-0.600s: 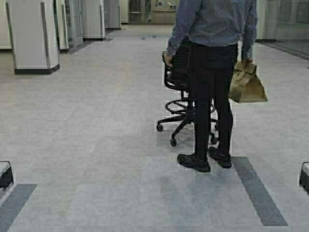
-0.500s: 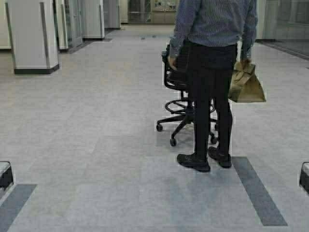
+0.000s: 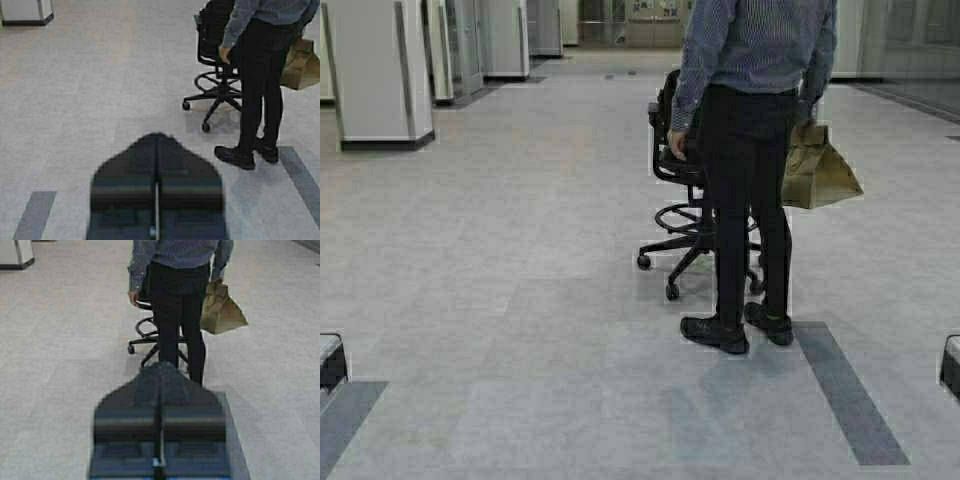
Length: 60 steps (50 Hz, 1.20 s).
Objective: Navigate to elevator, push the call button, then enter the elevator
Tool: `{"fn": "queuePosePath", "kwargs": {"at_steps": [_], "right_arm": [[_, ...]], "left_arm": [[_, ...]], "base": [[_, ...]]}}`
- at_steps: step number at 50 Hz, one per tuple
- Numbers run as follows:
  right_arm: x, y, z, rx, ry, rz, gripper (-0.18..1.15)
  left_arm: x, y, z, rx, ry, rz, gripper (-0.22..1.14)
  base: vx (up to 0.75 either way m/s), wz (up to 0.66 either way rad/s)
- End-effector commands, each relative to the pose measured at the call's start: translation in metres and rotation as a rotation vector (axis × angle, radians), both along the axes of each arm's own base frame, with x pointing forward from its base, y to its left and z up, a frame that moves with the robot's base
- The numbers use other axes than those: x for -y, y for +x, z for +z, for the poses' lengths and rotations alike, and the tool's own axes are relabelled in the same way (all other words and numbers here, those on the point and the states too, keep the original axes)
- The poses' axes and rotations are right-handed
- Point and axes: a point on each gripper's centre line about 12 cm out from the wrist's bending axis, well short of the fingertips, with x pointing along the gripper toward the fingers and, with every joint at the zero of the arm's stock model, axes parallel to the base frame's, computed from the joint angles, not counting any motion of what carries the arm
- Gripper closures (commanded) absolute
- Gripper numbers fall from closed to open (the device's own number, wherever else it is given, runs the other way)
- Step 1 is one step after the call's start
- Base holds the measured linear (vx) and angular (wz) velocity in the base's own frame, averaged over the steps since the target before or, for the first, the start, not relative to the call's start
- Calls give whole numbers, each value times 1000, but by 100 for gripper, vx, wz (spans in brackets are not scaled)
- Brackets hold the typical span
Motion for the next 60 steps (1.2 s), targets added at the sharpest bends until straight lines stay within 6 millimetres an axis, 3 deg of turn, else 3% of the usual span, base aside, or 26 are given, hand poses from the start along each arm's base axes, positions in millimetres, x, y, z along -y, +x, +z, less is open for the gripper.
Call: {"fn": "queuePosePath", "kwargs": {"at_steps": [1, 29, 37, 60], "right_arm": [[4, 2, 7, 17, -2, -22, 92], [8, 1, 5, 17, 12, -39, 92], [8, -8, 6, 40, 12, -40, 92], [7, -14, 12, 83, -7, -36, 92]], "left_arm": [[0, 3, 2, 5, 6, -1, 89], [0, 2, 1, 14, 21, -1, 89], [0, 2, 1, 20, 21, -2, 89], [0, -1, -7, 12, 7, -1, 89]], "base": [[5, -4], [20, -5], [33, 6], [41, 29]]}}
